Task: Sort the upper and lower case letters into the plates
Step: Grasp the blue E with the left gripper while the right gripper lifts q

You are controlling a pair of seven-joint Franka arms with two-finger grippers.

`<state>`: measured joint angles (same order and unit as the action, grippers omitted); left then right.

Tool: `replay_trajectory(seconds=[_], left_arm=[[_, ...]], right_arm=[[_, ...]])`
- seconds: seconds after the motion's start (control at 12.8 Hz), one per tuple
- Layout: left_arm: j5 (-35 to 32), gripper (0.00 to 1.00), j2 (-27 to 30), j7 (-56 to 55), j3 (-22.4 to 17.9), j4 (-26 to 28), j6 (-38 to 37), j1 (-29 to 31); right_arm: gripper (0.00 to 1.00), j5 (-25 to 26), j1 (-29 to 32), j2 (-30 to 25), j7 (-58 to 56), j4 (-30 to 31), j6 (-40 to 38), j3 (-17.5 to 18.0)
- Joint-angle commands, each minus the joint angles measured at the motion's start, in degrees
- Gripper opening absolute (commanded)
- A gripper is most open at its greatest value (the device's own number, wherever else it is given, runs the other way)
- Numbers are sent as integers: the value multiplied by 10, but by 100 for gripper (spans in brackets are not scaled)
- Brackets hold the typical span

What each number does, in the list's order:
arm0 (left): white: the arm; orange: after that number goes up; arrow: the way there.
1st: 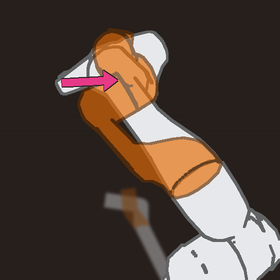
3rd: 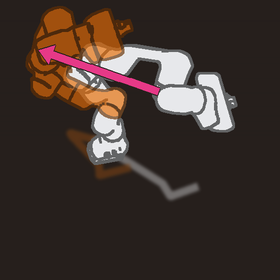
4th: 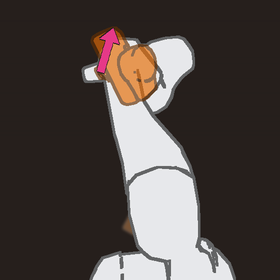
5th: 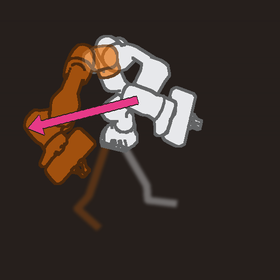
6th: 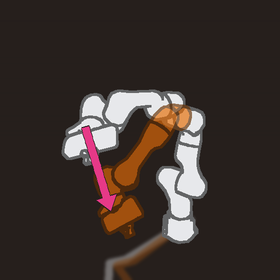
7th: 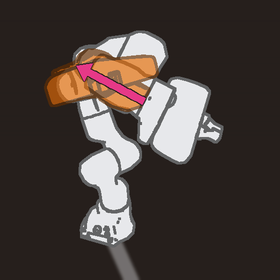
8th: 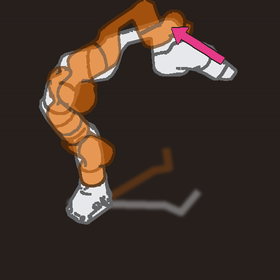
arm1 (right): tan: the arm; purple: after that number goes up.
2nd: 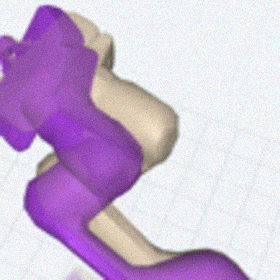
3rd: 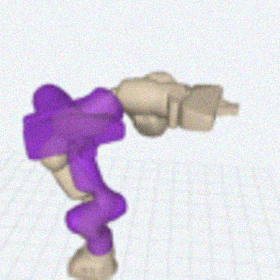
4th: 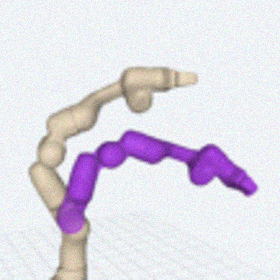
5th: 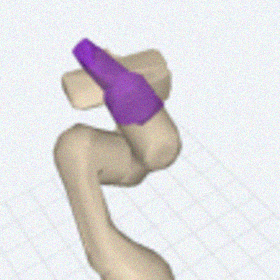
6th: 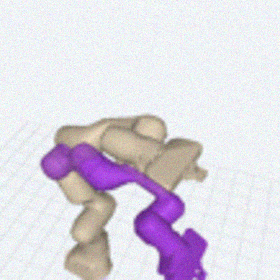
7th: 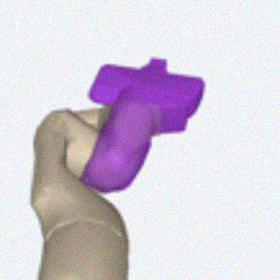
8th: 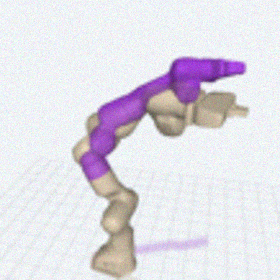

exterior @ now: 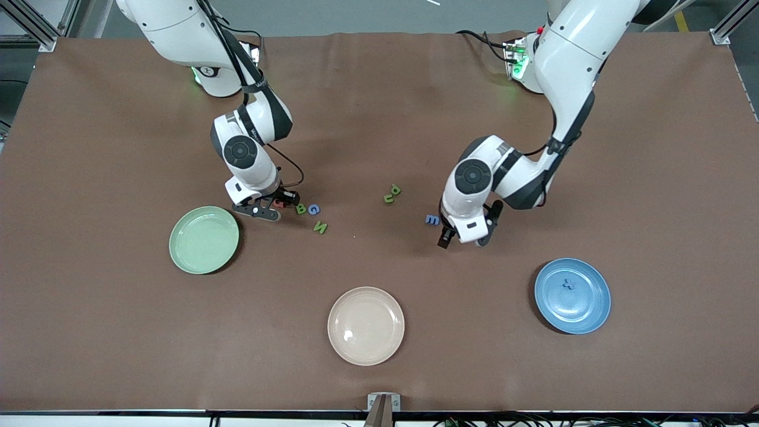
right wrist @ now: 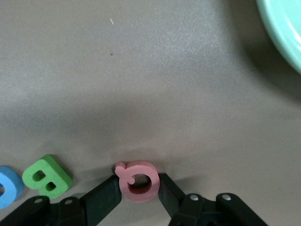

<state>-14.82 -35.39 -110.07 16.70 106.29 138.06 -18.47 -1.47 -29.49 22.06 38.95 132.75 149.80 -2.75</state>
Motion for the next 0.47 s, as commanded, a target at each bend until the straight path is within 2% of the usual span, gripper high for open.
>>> replay_trajectory(seconds=[0.0, 0.16, 0.31, 0.39], left_arm=[[-10, 89, -3, -73, 0, 17, 43, -12], [-10, 85, -5, -84, -1, 33, 70, -25], [-9, 77, -12, -89, -1, 37, 80, -26], [-10, 70, -16, -95, -1, 37, 82, -27]], right_arm=[[1, 0, 7, -10, -15, -10, 0, -2], [0, 0, 27, -16, -26, -66, -76, -2], [0, -1, 58, -12, -75, -152, -183, -2], [0, -2, 81, -11, -114, -171, -192, -2]])
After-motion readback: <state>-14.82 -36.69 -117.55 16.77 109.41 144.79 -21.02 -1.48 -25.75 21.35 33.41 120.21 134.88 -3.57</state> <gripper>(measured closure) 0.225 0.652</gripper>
